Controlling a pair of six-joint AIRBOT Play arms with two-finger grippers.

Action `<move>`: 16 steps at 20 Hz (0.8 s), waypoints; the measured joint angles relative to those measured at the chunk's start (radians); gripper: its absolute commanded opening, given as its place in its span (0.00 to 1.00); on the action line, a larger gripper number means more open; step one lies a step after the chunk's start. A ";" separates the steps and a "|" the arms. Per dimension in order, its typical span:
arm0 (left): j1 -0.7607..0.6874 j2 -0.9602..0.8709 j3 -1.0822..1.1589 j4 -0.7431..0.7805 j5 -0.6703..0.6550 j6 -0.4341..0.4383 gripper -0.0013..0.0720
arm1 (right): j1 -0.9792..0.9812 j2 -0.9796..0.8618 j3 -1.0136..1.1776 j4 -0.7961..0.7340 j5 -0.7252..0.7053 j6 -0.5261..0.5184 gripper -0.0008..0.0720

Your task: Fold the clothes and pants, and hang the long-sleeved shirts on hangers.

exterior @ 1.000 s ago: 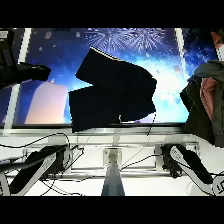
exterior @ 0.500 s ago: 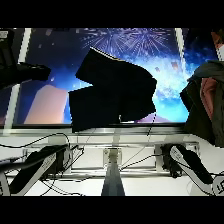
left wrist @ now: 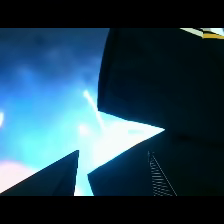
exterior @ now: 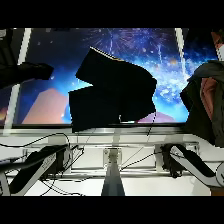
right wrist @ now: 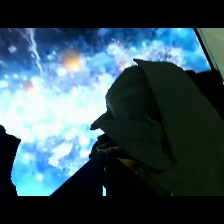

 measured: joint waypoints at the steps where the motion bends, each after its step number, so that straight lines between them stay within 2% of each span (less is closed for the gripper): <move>1: 0.000 -0.004 0.000 -0.002 -0.012 -0.002 0.64 | -0.003 -0.030 -0.017 0.001 0.032 0.000 0.05; 2: 0.000 -0.008 0.000 -0.002 -0.032 -0.003 0.52 | -0.004 -0.056 -0.042 0.009 0.063 -0.001 0.04; 3: 0.000 -0.013 0.000 0.003 -0.051 -0.003 0.30 | -0.006 -0.080 -0.082 0.023 0.096 -0.015 0.04; 4: 0.000 -0.018 0.000 0.017 -0.079 -0.003 0.18 | -0.007 -0.098 -0.134 0.047 0.122 -0.037 0.04; 6: 0.000 -0.029 0.000 0.063 -0.132 -0.003 0.17 | -0.008 -0.120 -0.258 0.134 0.151 -0.113 0.05; 7: 0.000 -0.035 0.000 0.089 -0.157 -0.003 0.17 | -0.008 -0.127 -0.337 0.198 0.157 -0.164 0.12; 8: 0.000 -0.041 0.000 0.114 -0.183 -0.003 0.17 | -0.008 -0.132 -0.423 0.262 0.159 -0.213 0.46; 9: 0.000 -0.048 0.000 0.135 -0.209 -0.003 0.18 | -0.008 -0.136 -0.505 0.311 0.147 -0.252 0.65; 10: 0.000 -0.056 0.000 0.154 -0.235 -0.002 0.26 | -0.008 -0.138 -0.595 0.361 0.117 -0.286 0.65; 12: 0.000 -0.072 -0.006 0.180 -0.269 -0.002 0.67 | -0.008 -0.142 -0.754 0.436 0.062 -0.331 0.65; 13: 0.000 -0.080 -0.013 0.190 -0.276 0.002 0.74 | -0.009 -0.143 -0.824 0.467 0.027 -0.351 0.65; 14: 0.000 -0.092 -0.024 0.198 -0.280 0.003 0.74 | -0.008 -0.144 -0.892 0.498 -0.010 -0.371 0.69; 16: 0.000 -0.113 -0.053 0.209 -0.286 0.006 0.74 | -0.008 -0.145 -1.002 0.556 -0.092 -0.401 0.70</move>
